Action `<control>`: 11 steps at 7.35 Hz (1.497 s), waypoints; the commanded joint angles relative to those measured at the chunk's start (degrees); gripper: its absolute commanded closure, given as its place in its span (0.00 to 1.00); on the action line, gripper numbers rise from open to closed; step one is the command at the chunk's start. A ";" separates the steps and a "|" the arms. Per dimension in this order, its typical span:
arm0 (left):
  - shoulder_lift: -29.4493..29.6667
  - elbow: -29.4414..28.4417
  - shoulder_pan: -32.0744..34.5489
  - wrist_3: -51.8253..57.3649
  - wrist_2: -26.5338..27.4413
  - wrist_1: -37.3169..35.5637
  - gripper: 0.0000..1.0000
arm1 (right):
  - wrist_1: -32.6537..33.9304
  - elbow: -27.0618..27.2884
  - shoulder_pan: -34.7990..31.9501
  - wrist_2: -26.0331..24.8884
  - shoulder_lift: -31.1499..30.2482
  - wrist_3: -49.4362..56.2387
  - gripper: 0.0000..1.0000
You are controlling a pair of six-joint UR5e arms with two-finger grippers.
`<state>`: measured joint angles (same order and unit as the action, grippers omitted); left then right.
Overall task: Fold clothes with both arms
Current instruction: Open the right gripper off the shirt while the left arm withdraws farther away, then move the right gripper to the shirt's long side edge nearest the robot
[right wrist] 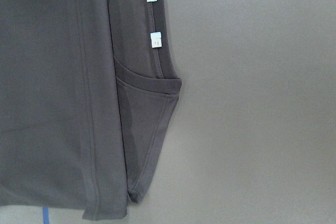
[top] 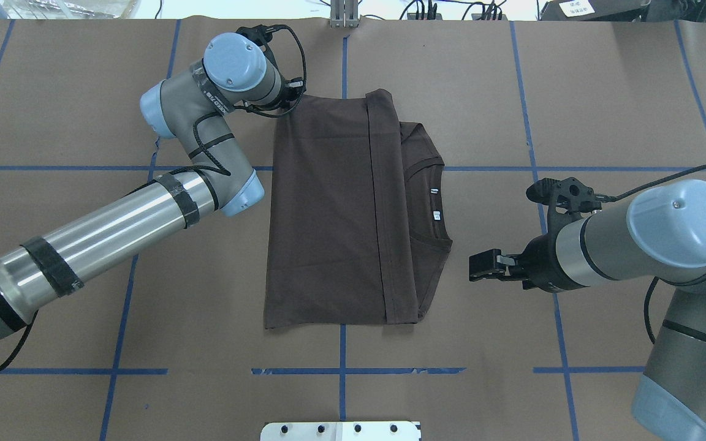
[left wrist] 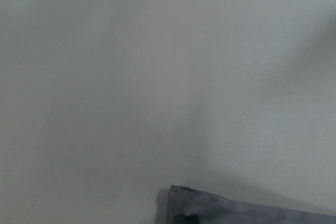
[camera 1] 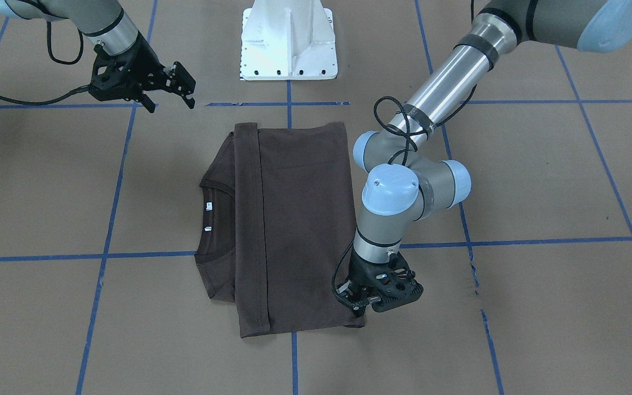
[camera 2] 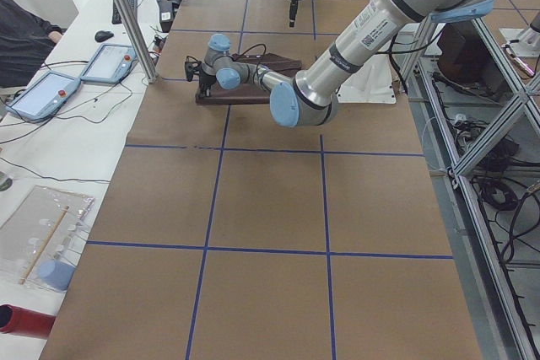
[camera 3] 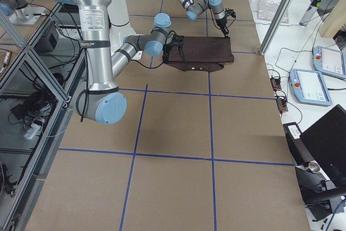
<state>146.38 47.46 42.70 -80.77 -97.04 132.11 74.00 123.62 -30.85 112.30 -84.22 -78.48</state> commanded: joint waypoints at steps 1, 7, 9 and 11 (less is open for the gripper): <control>0.40 -1.58 -0.08 2.97 2.55 2.19 0.21 | 0.00 -0.14 0.09 -0.68 0.11 0.00 0.00; -16.25 34.81 3.35 11.78 -3.41 -19.75 0.00 | 1.49 -9.34 1.14 -4.37 7.99 2.09 0.00; -21.11 47.41 2.48 11.69 -6.38 -27.74 0.00 | 16.35 -11.74 2.45 -5.94 17.81 9.08 0.00; -25.59 57.09 0.99 11.69 -7.02 -32.34 0.00 | 19.51 -16.37 6.66 -10.94 24.24 11.95 0.00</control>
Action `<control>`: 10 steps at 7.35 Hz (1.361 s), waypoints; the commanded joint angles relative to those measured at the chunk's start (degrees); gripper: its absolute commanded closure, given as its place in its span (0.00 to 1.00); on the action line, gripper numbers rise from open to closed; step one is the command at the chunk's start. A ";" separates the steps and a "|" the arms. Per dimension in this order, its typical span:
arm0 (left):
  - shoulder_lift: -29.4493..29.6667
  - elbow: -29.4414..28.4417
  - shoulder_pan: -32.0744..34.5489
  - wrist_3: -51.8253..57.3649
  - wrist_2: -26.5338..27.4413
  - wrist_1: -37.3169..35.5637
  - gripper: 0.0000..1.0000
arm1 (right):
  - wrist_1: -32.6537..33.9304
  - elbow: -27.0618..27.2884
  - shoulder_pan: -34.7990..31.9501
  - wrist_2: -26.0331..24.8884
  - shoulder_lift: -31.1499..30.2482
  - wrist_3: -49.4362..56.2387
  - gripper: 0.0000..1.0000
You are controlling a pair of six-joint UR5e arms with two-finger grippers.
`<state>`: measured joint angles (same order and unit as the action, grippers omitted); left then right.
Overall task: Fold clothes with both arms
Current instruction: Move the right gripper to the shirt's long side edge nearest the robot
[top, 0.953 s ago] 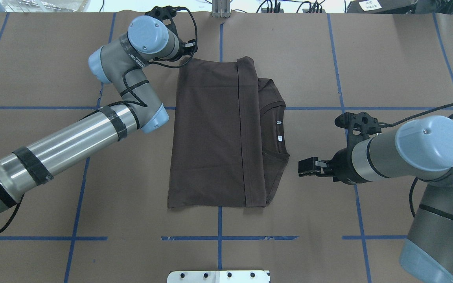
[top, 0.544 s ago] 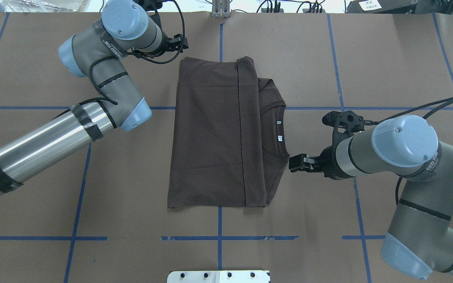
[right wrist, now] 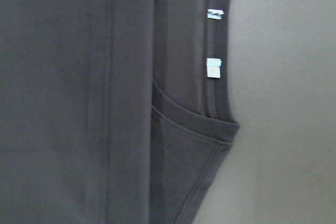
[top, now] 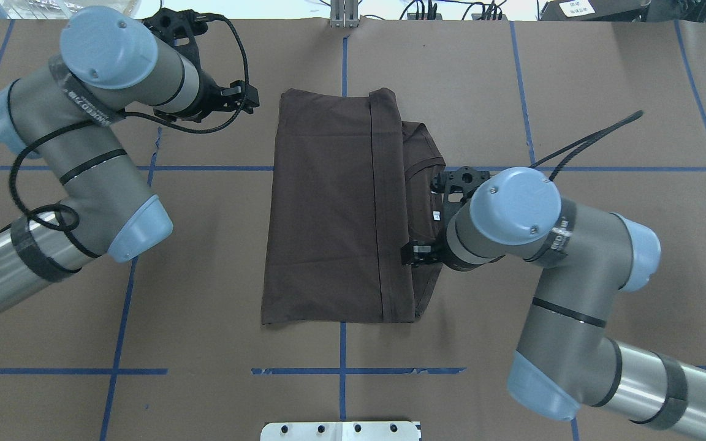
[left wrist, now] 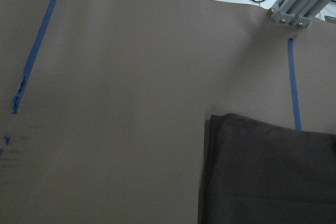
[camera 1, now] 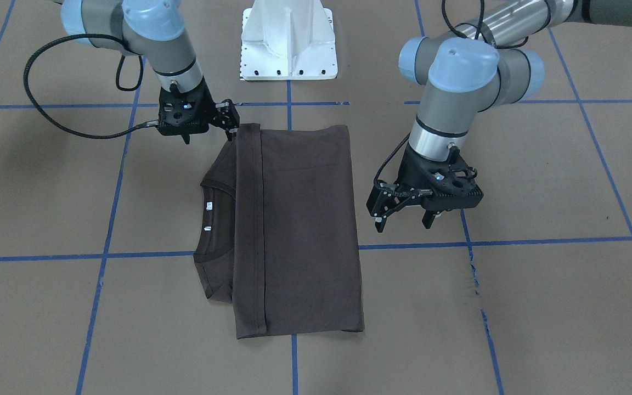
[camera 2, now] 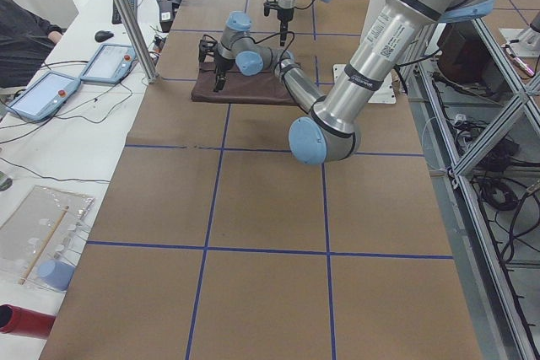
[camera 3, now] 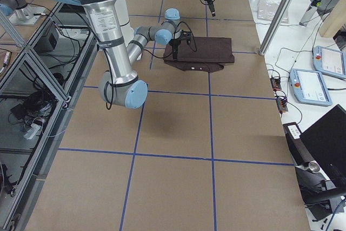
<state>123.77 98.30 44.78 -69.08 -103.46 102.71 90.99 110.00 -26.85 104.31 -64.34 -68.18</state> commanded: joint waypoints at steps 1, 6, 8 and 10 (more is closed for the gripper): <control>-3.88 7.85 -1.79 -0.08 -0.60 -3.05 0.00 | 3.31 -2.95 5.99 -7.50 5.79 1.82 0.00; -5.21 7.96 -1.80 -0.52 -0.69 -2.96 0.00 | 5.78 -5.76 14.89 -20.09 8.18 11.62 0.38; -5.47 7.87 -1.80 -0.61 -0.69 -2.96 0.00 | 7.97 -5.68 14.99 -20.73 8.62 16.84 0.55; -5.82 7.87 -1.80 -0.61 -0.78 -2.96 0.00 | 7.98 -5.68 15.60 -21.51 8.27 19.39 0.69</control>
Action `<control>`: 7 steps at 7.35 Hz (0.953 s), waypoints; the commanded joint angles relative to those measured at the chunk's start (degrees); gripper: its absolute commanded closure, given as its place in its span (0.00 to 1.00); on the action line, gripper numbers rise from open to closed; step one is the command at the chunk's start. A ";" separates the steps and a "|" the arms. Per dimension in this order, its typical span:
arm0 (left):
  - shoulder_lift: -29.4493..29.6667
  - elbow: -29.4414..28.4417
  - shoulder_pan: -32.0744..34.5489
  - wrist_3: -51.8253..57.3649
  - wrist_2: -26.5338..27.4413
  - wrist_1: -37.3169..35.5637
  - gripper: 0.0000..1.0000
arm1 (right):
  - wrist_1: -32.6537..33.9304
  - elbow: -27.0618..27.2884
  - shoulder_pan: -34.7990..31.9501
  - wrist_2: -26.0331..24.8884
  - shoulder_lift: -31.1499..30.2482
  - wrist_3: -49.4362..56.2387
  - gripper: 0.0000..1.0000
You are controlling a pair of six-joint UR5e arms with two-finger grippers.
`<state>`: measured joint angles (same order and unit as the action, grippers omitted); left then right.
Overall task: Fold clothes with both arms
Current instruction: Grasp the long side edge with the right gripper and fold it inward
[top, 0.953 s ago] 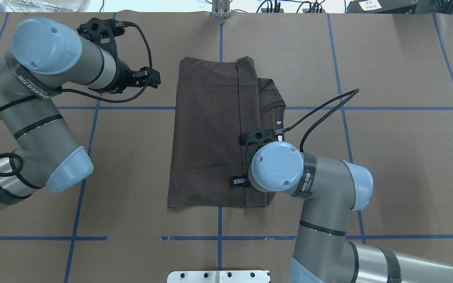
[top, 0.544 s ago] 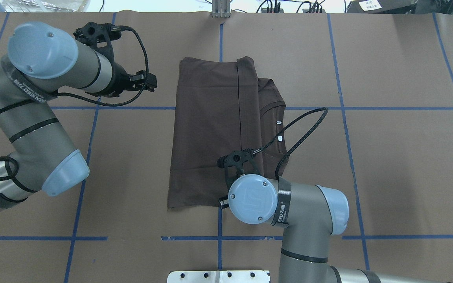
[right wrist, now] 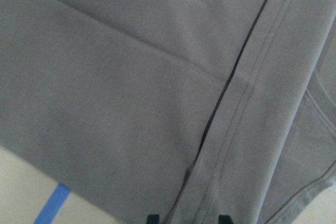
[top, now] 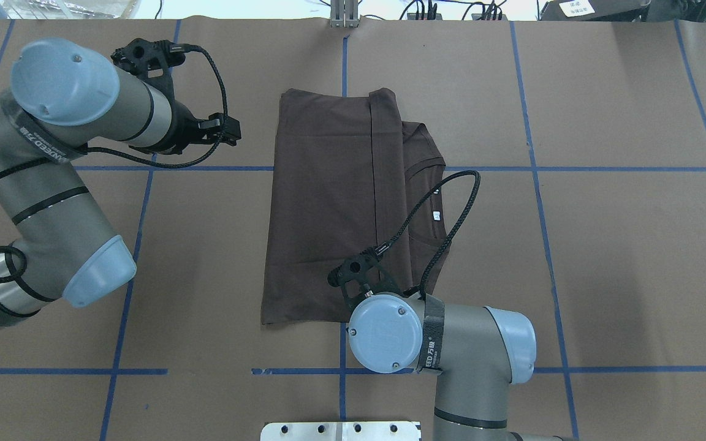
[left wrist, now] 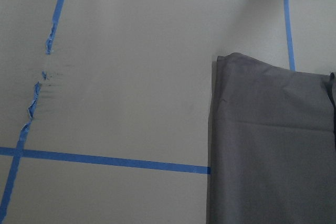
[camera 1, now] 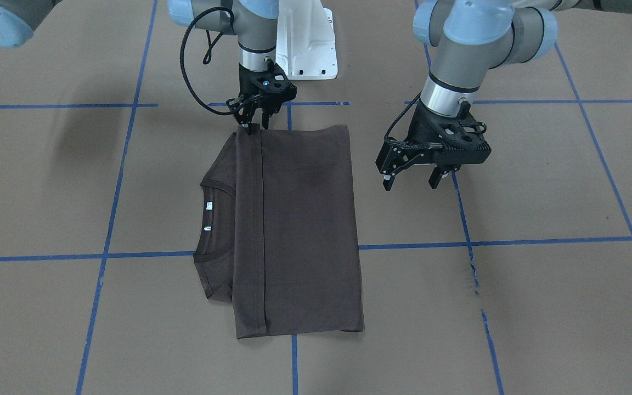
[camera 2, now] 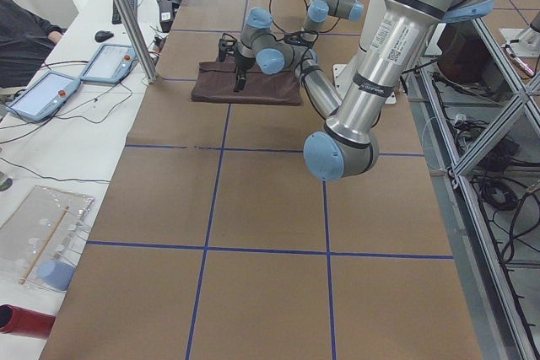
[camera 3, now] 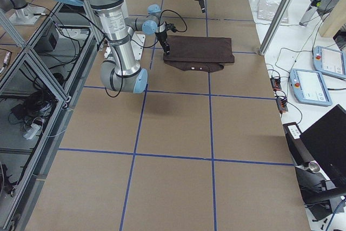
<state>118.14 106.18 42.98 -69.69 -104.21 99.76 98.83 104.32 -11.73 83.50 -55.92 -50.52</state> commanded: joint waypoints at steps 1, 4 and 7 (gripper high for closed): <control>-0.27 -0.01 0.00 -0.01 0.06 0.00 0.00 | 0.22 -0.08 1.09 -1.40 0.11 2.09 0.69; -0.54 -0.01 0.00 0.08 0.06 0.09 0.00 | 0.13 -0.26 1.27 -1.84 0.38 2.27 0.64; -0.54 -0.09 0.00 -0.01 0.06 0.09 0.00 | 0.04 -1.75 1.53 -2.72 0.38 2.18 0.51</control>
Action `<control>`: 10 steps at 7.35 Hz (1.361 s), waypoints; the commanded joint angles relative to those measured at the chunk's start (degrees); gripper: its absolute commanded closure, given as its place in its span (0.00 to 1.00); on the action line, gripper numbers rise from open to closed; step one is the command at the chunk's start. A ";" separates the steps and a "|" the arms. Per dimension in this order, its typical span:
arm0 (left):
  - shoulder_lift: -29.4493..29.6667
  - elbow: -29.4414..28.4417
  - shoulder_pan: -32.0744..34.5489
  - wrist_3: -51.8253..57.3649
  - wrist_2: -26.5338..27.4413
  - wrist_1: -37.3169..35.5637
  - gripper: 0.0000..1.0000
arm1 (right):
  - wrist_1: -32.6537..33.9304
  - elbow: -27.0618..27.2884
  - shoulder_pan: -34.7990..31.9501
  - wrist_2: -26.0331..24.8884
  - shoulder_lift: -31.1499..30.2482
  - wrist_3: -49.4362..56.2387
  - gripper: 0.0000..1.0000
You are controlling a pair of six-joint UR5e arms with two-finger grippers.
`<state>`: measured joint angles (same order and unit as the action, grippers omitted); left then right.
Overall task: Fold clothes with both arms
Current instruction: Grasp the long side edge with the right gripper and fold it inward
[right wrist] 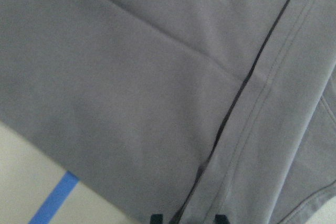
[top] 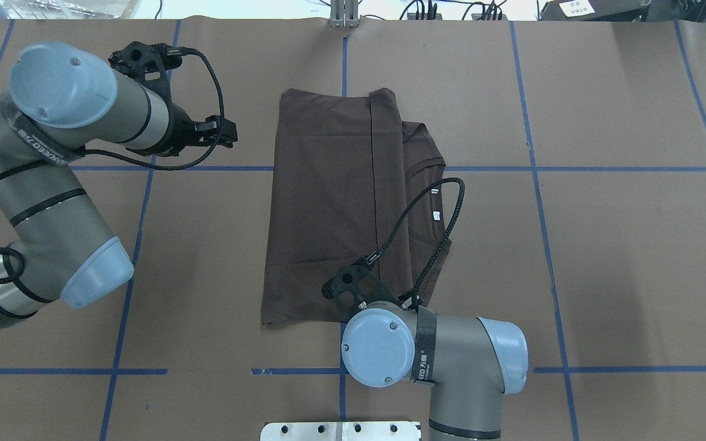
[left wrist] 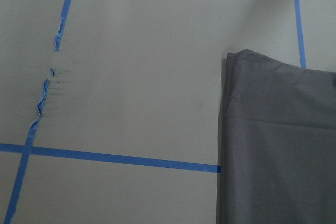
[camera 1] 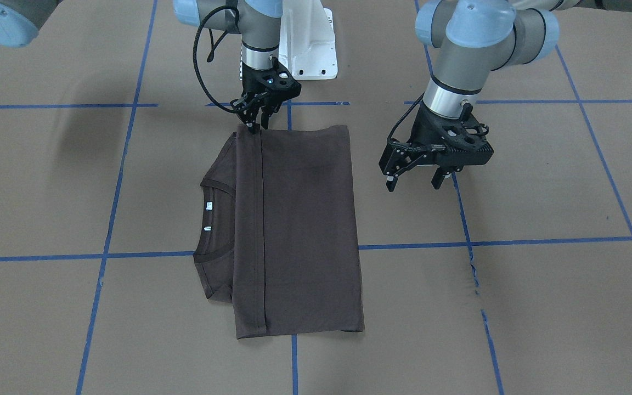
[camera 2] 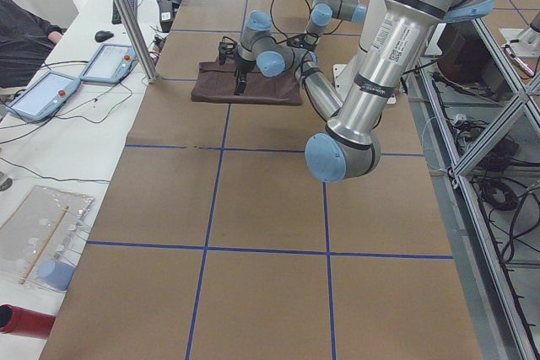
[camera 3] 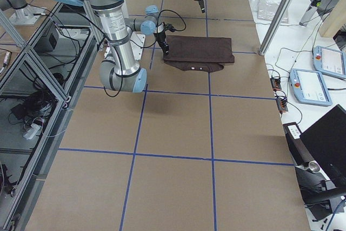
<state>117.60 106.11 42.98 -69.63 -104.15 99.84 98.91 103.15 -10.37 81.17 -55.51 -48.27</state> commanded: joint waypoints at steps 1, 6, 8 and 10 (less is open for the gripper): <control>-0.09 -0.03 0.00 -0.07 0.00 0.00 0.00 | -0.03 -0.75 0.35 -0.58 0.05 -0.07 0.53; 0.08 0.14 0.00 -0.07 -0.09 0.00 0.00 | -0.30 -0.23 0.09 -0.49 -0.30 0.11 1.00; 0.09 0.23 0.00 -0.07 -0.09 0.00 0.00 | -0.56 2.22 -1.92 0.91 -1.26 0.11 1.00; 0.17 0.32 -0.09 -0.16 0.00 -0.09 0.00 | -0.56 6.96 -3.77 3.98 -6.52 -0.07 1.00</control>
<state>117.71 106.36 42.96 -69.72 -104.18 99.79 98.34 107.42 -13.03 83.26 -59.26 -48.20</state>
